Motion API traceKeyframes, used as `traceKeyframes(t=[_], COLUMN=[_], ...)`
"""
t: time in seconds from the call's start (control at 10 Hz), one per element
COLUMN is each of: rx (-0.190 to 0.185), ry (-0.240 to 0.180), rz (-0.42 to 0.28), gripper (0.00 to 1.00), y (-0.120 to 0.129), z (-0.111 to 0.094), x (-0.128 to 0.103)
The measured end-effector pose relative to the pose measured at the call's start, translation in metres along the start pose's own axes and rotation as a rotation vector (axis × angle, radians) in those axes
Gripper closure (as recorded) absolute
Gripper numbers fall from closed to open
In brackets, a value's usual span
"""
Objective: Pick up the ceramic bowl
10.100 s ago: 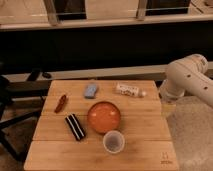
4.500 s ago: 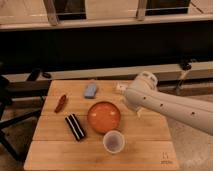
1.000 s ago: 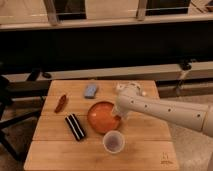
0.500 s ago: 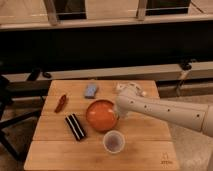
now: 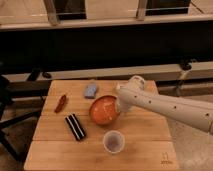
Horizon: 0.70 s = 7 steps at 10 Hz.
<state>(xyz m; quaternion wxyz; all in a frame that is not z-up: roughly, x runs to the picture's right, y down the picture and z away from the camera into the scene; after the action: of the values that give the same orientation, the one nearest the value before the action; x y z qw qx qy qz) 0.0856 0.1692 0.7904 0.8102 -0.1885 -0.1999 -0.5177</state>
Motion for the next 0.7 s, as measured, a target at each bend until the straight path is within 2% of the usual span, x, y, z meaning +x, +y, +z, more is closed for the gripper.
traceKeyframes(t=[0.3,0.7], rx=[0.012,0.036], ry=[0.014,0.022], rz=[-0.012,-0.027], gripper=[0.98,0.98], y=[0.003,0.002], z=[-0.02,-0.035], x=[0.005,0.008])
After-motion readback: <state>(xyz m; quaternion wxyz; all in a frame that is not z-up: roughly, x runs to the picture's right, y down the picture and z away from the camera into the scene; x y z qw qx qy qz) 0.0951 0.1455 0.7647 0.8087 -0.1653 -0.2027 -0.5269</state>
